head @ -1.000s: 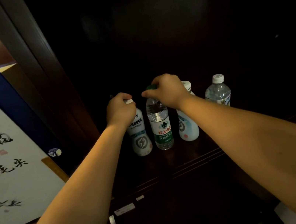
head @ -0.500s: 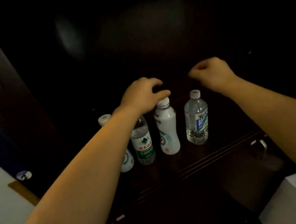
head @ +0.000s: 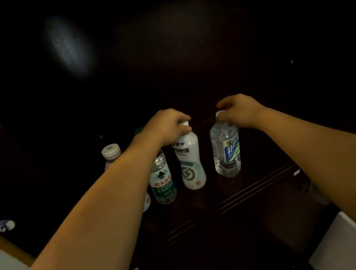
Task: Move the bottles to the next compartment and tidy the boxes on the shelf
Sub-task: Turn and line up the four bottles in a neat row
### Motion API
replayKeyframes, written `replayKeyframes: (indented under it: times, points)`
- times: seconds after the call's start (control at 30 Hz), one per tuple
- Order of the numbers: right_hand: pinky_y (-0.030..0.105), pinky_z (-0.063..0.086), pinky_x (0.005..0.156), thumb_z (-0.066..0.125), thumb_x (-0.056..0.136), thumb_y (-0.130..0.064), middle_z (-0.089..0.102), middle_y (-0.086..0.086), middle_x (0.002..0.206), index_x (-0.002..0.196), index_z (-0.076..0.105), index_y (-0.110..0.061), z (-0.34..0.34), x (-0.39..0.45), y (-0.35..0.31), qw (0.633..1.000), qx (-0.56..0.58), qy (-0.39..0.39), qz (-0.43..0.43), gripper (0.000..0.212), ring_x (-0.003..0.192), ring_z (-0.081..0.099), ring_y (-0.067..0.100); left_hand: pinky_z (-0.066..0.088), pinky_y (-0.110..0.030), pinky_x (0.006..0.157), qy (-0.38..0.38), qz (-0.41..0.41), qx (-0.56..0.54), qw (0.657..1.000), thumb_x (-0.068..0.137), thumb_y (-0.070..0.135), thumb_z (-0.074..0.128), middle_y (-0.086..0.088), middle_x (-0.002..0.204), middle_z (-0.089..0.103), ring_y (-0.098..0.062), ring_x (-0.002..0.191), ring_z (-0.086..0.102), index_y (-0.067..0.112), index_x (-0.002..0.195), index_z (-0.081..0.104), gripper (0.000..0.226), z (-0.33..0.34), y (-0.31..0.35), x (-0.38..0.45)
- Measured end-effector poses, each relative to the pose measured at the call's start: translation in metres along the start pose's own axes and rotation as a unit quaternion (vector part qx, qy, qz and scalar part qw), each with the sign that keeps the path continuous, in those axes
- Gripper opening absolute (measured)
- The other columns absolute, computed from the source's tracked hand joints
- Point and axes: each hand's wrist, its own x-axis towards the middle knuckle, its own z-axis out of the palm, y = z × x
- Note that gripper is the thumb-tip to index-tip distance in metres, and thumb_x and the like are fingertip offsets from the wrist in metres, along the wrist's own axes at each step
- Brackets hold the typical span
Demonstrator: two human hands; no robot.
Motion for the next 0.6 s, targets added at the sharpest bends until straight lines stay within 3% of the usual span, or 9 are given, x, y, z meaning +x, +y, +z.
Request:
replayKeyframes:
  times: [0.1, 0.2, 0.27, 0.4, 0.6]
  points:
    - [0.024, 0.05, 0.057, 0.071, 0.085, -0.019, 0.067, 0.008, 0.106, 0.132, 0.06, -0.011, 0.0, 0.0, -0.002, 1.0, -0.014, -0.016, -0.001, 0.049, 0.077, 0.066, 0.015, 0.045, -0.036, 0.099, 0.018, -0.023, -0.01, 1.0, 0.088, 0.033, 0.065, -0.008, 0.135, 0.057, -0.023, 0.123, 0.053, 0.017, 0.133, 0.055, 0.049, 0.003, 0.002, 0.002]
    - [0.034, 0.058, 0.072, 0.072, 0.084, -0.017, 0.071, 0.009, 0.096, 0.115, 0.07, -0.009, 0.003, 0.0, -0.004, 1.0, -0.02, -0.006, -0.009, 0.032, 0.081, 0.069, 0.02, 0.045, -0.035, 0.095, 0.043, -0.025, 0.013, 0.999, 0.087, 0.038, 0.064, -0.009, 0.132, 0.059, -0.024, 0.12, 0.054, 0.015, 0.13, 0.057, 0.049, 0.009, 0.007, 0.004]
    - [0.033, 0.056, 0.074, 0.073, 0.083, -0.02, 0.073, 0.01, 0.096, 0.107, 0.073, -0.01, 0.006, -0.002, -0.005, 0.999, -0.029, 0.003, -0.016, 0.026, 0.084, 0.069, 0.022, 0.045, -0.035, 0.091, 0.062, -0.02, 0.024, 0.998, 0.086, 0.04, 0.064, -0.01, 0.128, 0.061, -0.025, 0.116, 0.056, 0.014, 0.126, 0.06, 0.048, 0.014, 0.01, 0.005]
    - [0.026, 0.051, 0.064, 0.073, 0.083, -0.023, 0.071, 0.006, 0.084, 0.1, 0.073, -0.012, 0.01, -0.003, -0.005, 0.999, -0.023, 0.024, -0.02, 0.02, 0.074, 0.068, 0.018, 0.048, -0.037, 0.089, 0.081, -0.021, 0.035, 0.996, 0.084, 0.044, 0.065, -0.01, 0.121, 0.064, -0.026, 0.112, 0.058, 0.012, 0.119, 0.064, 0.047, 0.018, 0.012, 0.006]
    - [0.021, 0.041, 0.051, 0.071, 0.084, -0.026, 0.062, -0.005, 0.068, 0.096, 0.072, -0.015, 0.018, -0.001, -0.003, 0.998, -0.028, 0.054, -0.024, 0.016, 0.06, 0.059, 0.008, 0.044, -0.037, 0.094, 0.102, -0.033, 0.054, 0.993, 0.086, 0.043, 0.063, -0.015, 0.13, 0.054, -0.029, 0.118, 0.051, 0.013, 0.128, 0.059, 0.052, 0.023, 0.013, 0.006]
